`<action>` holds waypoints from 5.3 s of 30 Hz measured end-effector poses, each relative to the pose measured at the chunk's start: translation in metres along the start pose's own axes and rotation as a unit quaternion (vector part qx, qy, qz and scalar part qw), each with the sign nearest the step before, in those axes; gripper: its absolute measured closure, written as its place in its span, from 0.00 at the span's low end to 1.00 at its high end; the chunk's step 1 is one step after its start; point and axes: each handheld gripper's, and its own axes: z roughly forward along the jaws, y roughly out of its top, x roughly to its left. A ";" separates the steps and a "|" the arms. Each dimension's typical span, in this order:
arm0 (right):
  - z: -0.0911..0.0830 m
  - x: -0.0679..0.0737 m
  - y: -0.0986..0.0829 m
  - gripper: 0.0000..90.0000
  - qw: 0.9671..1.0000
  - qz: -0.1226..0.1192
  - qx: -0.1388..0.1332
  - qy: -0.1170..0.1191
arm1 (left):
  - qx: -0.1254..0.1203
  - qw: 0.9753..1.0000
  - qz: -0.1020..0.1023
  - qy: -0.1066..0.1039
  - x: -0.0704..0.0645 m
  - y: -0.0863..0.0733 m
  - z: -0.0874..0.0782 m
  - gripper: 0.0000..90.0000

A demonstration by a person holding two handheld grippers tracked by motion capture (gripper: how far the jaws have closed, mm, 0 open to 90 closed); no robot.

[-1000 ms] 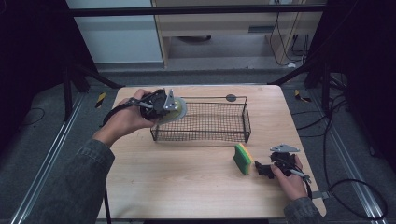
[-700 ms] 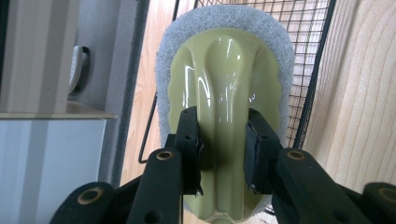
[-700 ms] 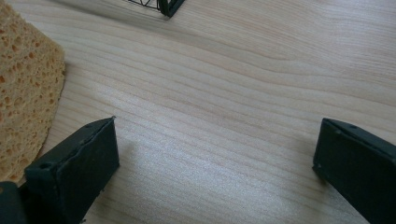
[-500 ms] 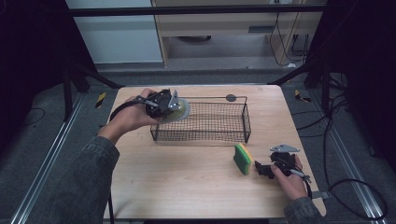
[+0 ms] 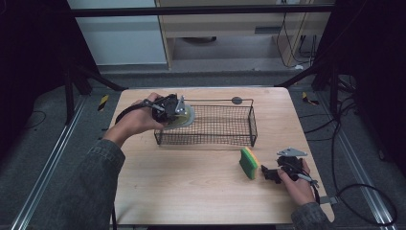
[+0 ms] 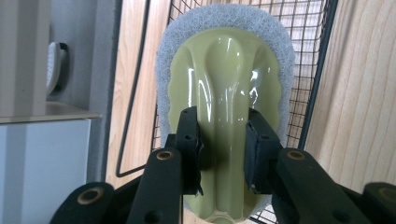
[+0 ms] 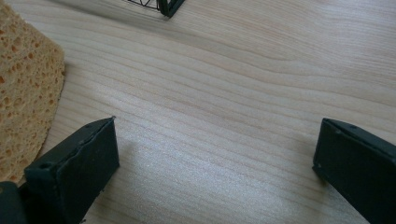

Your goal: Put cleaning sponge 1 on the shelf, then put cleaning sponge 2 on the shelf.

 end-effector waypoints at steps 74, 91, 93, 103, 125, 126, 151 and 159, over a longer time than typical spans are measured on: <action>0.000 0.000 0.000 0.00 1.000 0.001 0.000 -0.001 | 0.060 0.995 -0.027 -0.080 -0.012 -0.009 0.070 0.78; 0.000 0.001 0.000 0.00 1.000 0.002 0.000 -0.002 | 0.043 0.994 -0.053 -0.083 -0.006 -0.011 0.069 0.75; 0.000 0.001 0.000 0.00 1.000 0.002 0.000 -0.002 | 0.034 0.995 -0.060 -0.078 -0.004 -0.012 0.065 0.74; 0.000 0.001 0.000 0.00 1.000 0.003 0.000 -0.003 | 0.012 0.996 -0.078 -0.047 0.002 -0.017 0.049 0.70; 0.000 0.001 0.000 0.00 1.000 0.006 -0.001 -0.003 | -0.070 0.976 -0.202 0.040 -0.022 -0.030 -0.003 0.06; 0.000 0.001 0.000 0.00 1.000 0.006 -0.001 -0.004 | -0.075 0.974 -0.209 0.043 -0.026 -0.031 -0.005 0.06; -0.065 0.023 0.038 0.21 0.996 -0.016 0.083 0.023 | -0.073 0.925 -0.372 0.007 -0.164 -0.104 0.040 0.06; -0.093 0.052 0.096 0.26 0.991 -0.064 0.111 0.045 | -0.079 0.903 -0.422 -0.009 -0.162 -0.118 0.049 0.06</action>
